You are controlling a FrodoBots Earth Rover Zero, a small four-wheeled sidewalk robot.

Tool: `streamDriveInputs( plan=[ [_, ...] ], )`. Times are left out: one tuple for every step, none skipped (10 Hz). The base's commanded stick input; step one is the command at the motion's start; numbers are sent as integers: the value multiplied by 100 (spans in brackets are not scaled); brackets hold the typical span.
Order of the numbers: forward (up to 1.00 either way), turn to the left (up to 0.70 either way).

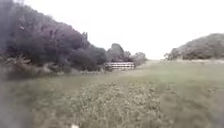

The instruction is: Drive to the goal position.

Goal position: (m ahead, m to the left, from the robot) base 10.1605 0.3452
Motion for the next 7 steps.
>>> streamDriveInputs(
  plan=[
    [85, -34],
    [85, -15],
    [85, 0],
    [85, 0],
    [85, 0],
    [85, 0],
    [85, 0]
  ],
)
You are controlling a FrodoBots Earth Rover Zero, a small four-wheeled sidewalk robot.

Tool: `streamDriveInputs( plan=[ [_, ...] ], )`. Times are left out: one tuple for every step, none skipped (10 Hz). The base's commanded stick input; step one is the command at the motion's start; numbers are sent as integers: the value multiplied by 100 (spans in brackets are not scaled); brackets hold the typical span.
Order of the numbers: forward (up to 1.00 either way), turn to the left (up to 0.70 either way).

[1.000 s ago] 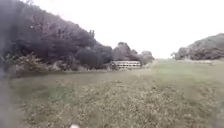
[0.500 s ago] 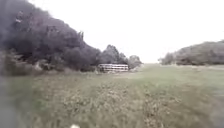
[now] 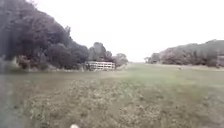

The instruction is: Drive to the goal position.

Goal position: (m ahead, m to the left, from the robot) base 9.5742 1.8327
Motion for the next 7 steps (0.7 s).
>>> streamDriveInputs(
  plan=[
    [85, 0],
    [85, 0],
    [85, 0],
    [85, 0],
    [85, 0],
    [85, 0],
    [85, 0]
  ],
)
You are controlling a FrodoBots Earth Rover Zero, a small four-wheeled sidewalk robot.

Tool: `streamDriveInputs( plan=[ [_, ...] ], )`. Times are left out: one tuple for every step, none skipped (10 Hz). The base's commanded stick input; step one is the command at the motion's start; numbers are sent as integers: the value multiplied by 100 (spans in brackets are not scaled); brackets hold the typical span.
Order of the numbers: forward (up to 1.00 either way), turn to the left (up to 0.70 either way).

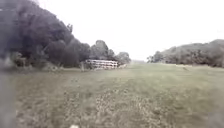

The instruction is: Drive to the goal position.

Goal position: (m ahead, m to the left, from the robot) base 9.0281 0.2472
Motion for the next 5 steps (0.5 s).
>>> streamDriveInputs(
  plan=[
    [85, 0],
    [85, 0],
    [85, 0],
    [85, -3],
    [85, -34]
  ],
)
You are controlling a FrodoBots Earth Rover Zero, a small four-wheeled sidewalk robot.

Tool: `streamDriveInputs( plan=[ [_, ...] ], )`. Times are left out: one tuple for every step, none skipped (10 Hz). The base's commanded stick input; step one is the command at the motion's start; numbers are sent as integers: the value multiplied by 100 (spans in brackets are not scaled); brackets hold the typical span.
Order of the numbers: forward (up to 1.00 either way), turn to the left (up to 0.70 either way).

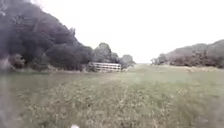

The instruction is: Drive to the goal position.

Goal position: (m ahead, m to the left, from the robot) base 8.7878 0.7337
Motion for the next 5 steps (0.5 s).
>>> streamDriveInputs(
  plan=[
    [85, -34],
    [85, -34],
    [85, -28],
    [85, -7],
    [85, 0]
  ],
)
